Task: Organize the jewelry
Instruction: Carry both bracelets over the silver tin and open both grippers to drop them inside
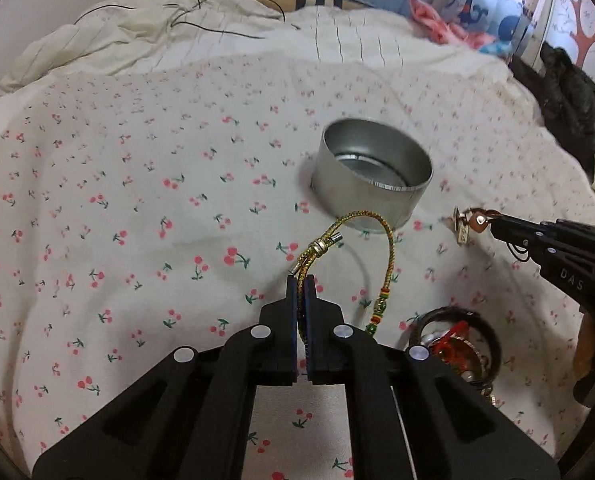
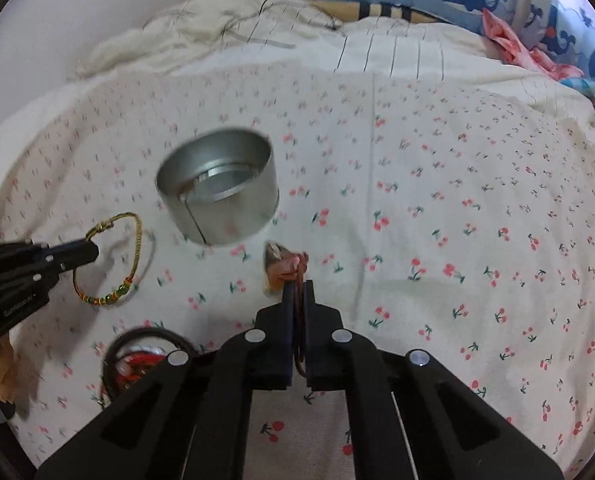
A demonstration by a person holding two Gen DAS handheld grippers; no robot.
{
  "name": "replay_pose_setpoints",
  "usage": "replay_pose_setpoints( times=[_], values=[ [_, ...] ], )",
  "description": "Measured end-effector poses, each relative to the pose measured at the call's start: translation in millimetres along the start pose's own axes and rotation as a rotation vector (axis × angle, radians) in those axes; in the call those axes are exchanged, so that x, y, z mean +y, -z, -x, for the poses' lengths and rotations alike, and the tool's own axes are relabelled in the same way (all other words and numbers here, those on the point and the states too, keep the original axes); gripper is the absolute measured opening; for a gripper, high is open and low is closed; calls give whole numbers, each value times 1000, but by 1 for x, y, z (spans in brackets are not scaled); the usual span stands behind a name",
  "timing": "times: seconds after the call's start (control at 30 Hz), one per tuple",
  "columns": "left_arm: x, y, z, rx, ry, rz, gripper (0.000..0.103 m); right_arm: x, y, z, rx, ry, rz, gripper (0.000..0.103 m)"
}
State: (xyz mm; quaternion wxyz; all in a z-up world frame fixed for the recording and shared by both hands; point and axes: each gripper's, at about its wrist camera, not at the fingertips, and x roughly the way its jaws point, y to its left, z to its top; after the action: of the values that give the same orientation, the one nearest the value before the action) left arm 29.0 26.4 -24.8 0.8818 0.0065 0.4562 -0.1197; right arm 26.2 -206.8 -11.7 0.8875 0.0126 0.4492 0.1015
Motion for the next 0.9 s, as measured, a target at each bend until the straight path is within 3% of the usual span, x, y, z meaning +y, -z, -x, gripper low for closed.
replay_pose_setpoints(
  times=[0.23, 0.37, 0.6, 0.73, 0.77, 0.83, 0.9],
  values=[
    [-1, -18, 22, -47, 109, 23, 2, 5, -14, 32, -160, -92, -14, 5],
    [-5, -43, 23, -71, 133, 23, 2, 8, -20, 46, -234, -124, -26, 5],
    [-21, -91, -16, -43, 140, 10, 2, -3, -21, 47, -241, -133, -69, 5],
    [-33, -103, -45, 18, 98, -30, 3, -4, -21, 45, -237, -133, -68, 5],
    [-34, -106, -49, 25, 67, -40, 6, -3, -21, 45, -238, -134, -67, 5],
    [-35, -108, -54, 52, 51, -61, 22, -2, -22, 44, -238, -146, -65, 5],
    [-31, -107, -43, 15, 12, -64, 64, -1, -22, 44, -241, -152, -62, 5]
  ],
)
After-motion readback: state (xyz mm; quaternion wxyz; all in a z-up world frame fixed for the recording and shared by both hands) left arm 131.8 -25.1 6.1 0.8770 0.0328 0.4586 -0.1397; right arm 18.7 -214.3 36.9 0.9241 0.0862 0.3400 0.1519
